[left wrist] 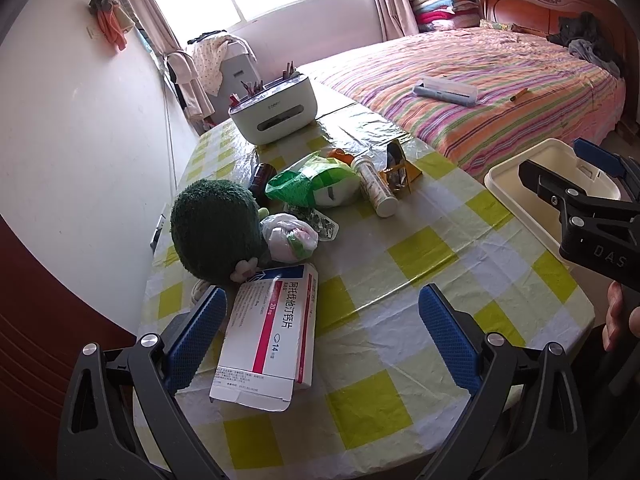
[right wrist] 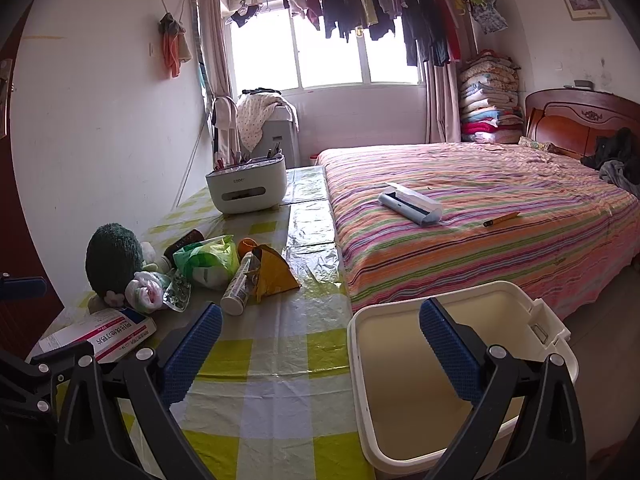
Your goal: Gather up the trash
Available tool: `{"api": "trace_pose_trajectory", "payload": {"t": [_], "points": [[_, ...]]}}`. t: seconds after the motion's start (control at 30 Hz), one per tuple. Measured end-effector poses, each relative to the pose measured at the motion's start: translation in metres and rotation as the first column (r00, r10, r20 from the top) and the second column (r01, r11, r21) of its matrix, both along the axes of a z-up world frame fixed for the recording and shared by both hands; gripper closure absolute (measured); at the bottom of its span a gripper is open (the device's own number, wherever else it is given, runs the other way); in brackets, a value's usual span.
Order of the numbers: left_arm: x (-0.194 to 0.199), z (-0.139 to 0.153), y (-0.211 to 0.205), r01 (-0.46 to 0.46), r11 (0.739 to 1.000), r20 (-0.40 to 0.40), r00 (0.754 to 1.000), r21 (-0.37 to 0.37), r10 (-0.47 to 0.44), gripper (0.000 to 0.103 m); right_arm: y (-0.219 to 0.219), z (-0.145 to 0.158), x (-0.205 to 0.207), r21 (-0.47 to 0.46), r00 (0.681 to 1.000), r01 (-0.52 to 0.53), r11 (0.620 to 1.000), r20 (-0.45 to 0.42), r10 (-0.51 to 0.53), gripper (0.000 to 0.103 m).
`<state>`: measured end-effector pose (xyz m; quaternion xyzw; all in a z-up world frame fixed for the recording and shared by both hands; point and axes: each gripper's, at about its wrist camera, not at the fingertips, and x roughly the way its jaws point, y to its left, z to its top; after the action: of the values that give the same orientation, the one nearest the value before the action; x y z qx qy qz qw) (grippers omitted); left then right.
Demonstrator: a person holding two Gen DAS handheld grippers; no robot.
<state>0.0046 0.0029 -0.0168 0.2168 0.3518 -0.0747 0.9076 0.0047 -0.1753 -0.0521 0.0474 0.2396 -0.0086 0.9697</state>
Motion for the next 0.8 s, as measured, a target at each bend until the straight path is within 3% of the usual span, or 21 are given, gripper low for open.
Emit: {"api": "trace_pose_trajectory", "payload": {"t": [0.8], "points": [[0.0006, -0.0073, 0.0045, -0.004, 1.000, -0.023, 1.000, -0.004, 0.004, 0.007, 0.0048, -0.0015, 0.0014, -0.005, 1.000, -0.009, 1.000, -0.007, 0.009, 0.006]]}}
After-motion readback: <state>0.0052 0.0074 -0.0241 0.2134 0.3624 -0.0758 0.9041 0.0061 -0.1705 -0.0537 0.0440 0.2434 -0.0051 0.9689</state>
